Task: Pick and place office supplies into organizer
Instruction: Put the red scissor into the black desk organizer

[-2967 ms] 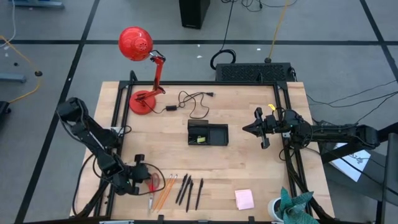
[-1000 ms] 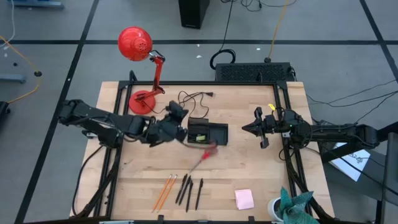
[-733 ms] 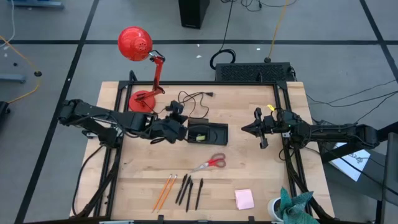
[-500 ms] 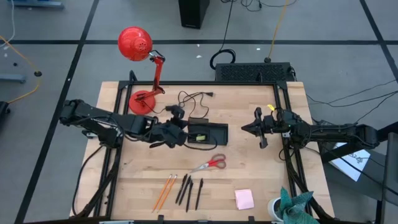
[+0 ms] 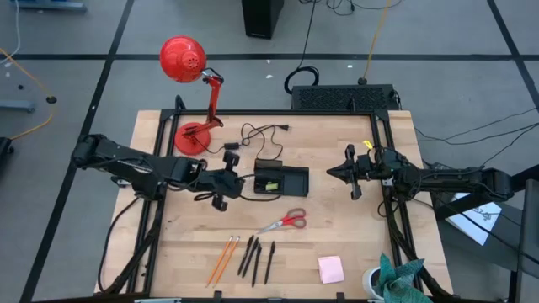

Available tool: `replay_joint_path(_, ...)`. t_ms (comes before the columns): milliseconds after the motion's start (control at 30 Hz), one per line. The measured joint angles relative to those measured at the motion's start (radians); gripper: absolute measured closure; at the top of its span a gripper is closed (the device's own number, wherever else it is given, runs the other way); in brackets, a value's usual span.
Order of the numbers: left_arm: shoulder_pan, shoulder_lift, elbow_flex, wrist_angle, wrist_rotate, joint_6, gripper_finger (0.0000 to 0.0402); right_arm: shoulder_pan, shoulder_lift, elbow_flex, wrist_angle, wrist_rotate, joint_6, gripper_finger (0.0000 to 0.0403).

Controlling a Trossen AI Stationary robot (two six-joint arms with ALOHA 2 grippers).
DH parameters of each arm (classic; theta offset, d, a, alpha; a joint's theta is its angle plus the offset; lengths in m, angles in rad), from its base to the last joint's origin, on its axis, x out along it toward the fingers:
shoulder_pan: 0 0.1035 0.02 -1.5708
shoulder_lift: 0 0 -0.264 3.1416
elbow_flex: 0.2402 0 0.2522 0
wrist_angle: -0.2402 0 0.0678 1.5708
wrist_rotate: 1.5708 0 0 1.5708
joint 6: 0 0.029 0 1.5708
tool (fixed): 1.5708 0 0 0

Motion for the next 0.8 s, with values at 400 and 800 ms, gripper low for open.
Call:
replay_joint_path(400,-0.006,-0.39,-0.598,0.733,0.206,-0.297,0.0401,0.0,0.0,0.0,0.003,0.0,0.0,0.0403)
replay_joint_path(800,-0.109,-0.371,-0.985,1.414,0.19,-0.376,0.0401,0.0,0.0,0.0,0.002,0.0,0.0,0.0403)
